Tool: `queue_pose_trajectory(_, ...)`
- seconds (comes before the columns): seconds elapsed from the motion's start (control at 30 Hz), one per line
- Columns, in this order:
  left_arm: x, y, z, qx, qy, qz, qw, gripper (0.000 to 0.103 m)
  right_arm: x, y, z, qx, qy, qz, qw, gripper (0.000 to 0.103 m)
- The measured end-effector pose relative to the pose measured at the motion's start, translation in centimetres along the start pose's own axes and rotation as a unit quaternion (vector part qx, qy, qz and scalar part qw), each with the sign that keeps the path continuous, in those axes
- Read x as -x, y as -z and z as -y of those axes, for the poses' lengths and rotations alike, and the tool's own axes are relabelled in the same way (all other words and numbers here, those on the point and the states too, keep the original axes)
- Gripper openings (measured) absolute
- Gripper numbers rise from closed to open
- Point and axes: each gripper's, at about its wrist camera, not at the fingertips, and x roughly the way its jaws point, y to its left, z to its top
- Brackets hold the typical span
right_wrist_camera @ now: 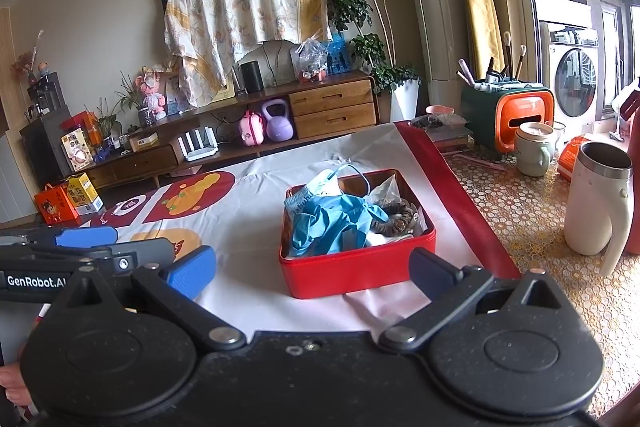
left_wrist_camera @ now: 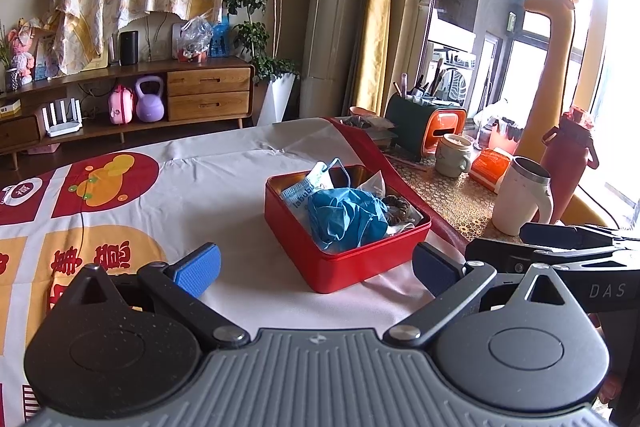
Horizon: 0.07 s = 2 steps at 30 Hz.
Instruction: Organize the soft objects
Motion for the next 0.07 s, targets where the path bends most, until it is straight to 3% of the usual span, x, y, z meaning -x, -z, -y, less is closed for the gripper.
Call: queue_pose_trajectory(0.07, -0.08, 0.00, 0.01, 0.000, 0.000, -0.001, 1.0000, 0.103, -0.04, 0.19, -0.04, 0.000, 0.000, -0.001, 1.000, 0.103)
